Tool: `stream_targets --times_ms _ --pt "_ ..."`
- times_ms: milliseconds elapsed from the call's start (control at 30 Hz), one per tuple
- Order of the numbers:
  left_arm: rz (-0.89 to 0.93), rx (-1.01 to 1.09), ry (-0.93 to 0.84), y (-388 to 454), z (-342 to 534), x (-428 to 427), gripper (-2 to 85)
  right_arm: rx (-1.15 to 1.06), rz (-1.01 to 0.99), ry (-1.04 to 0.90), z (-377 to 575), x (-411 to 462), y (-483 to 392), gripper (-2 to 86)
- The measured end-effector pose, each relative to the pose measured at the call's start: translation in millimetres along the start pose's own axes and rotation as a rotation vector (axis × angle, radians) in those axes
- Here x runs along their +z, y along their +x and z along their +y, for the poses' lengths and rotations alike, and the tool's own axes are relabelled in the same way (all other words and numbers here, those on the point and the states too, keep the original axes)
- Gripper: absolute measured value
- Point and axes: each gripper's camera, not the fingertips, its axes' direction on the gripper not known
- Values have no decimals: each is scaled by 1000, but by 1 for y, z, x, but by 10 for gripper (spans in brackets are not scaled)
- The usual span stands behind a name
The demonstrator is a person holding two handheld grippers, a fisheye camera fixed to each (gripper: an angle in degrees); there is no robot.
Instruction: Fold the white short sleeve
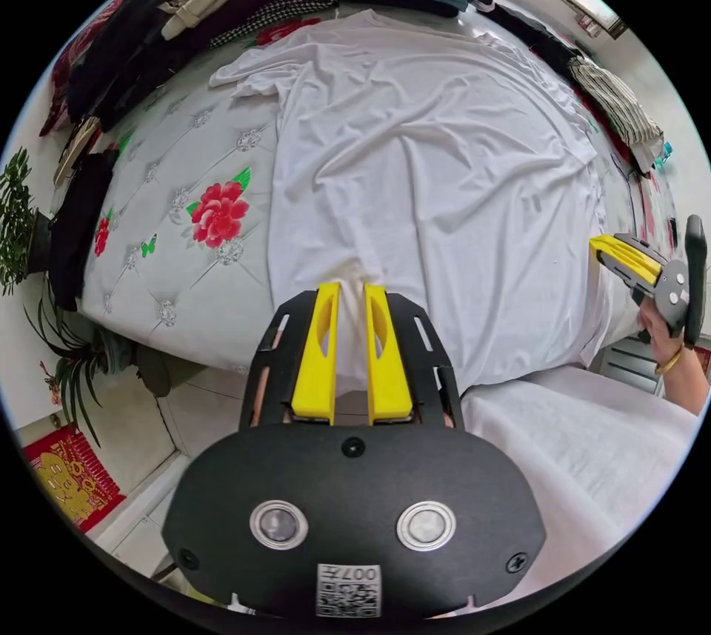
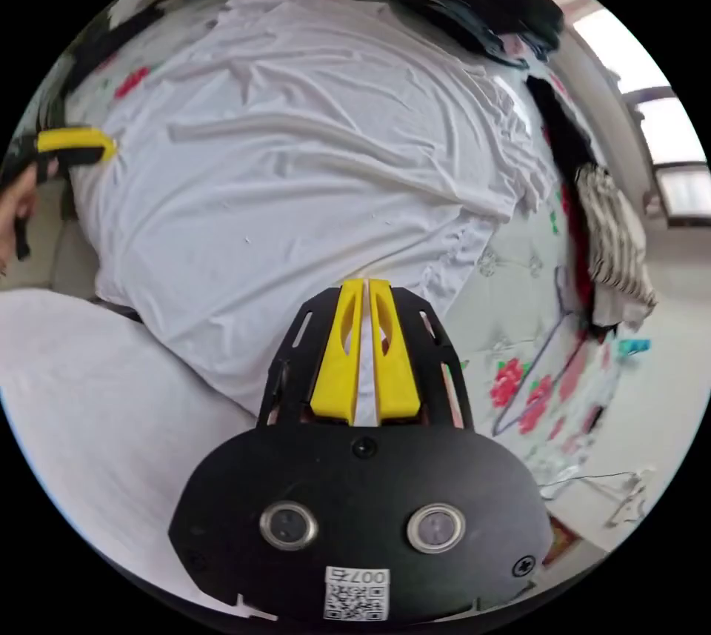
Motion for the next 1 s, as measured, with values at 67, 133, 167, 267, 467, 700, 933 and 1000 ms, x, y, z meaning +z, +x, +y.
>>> stream_targets --times_ms 67,133,167,267,467,700,933,1000 --pt "6 5 5 0 1 1 57 108 -201 58 9 -11 30 31" --pt "12 13 12 0 4 3 57 174 -269 103 22 -19 48 45" --pt "13 16 14 0 4 3 57 207 -285 119 31 -23 56 55" --pt "15 32 25 1 8 5 57 270 -283 124 56 -24 67 78" --pt "26 63 44 0 14 7 56 427 -307 45 94 -7 74 97" --pt "31 76 59 -2 23 8 55 453 -312 -48 99 18 69 80" --pt "35 -62 65 -17 56 -11 52 393 -318 -35 105 17 88 12" --pt "55 -113 102 -27 73 -19 52 404 -381 36 117 11 97 6"
